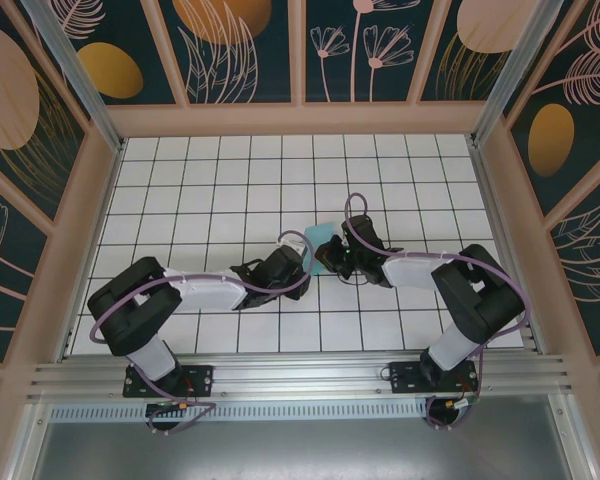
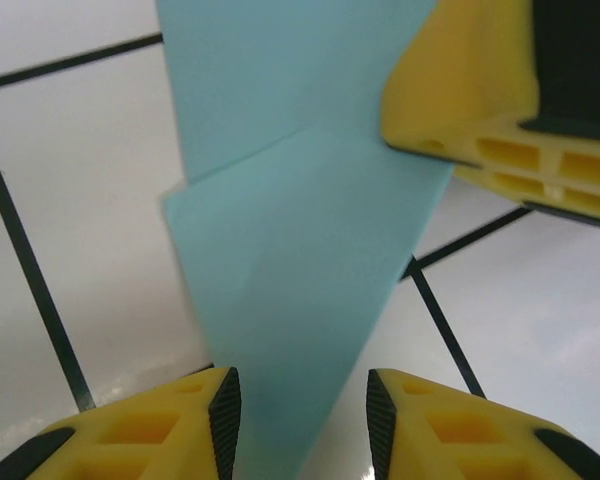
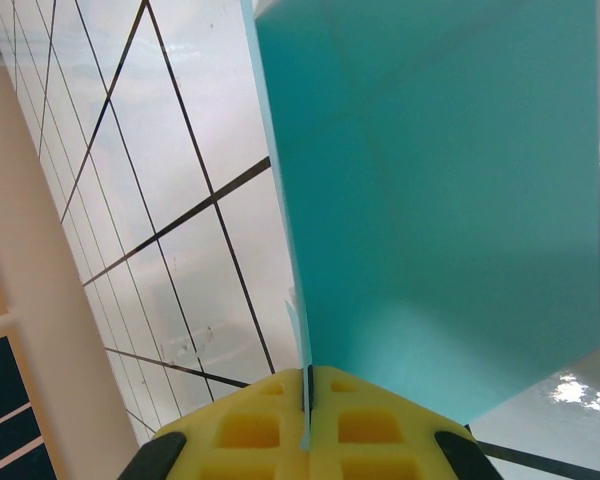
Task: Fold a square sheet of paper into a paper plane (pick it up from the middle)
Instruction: Fourth fold the wing at the center of the table.
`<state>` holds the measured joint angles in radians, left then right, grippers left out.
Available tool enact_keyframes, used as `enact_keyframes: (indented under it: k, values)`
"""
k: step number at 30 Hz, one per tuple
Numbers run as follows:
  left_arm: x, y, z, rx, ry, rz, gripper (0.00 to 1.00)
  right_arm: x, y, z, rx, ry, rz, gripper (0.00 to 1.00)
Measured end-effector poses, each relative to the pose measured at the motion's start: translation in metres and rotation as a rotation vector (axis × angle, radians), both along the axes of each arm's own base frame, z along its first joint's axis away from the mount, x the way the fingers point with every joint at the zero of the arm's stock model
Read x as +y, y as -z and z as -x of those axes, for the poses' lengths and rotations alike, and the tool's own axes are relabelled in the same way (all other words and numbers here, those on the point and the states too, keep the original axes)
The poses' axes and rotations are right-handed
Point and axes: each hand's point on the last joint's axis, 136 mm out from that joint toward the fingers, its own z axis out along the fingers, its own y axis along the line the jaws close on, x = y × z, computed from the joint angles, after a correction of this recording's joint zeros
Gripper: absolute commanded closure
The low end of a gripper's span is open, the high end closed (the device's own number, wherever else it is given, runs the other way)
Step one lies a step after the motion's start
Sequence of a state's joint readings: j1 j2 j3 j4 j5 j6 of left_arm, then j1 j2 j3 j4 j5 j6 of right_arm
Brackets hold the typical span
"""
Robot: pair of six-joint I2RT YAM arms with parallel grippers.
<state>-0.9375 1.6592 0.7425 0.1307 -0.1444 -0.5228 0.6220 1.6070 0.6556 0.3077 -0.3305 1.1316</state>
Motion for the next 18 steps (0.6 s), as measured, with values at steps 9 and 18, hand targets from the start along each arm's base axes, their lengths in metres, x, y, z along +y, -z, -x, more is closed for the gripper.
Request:
enact_keyframes:
  k: [9, 18]
  values:
    - [-0.0021, 0.0018, -0.0059, -0.034, -0.006, -0.035, 0.7, 0.0001, 0.0, 0.0001, 0.001, -0.001, -0.001, 0.92]
    - [0.0005, 0.0013, -0.009, -0.053, -0.017, -0.052, 0.68, 0.0006, -0.0009, -0.0003, -0.001, -0.002, -0.003, 0.91]
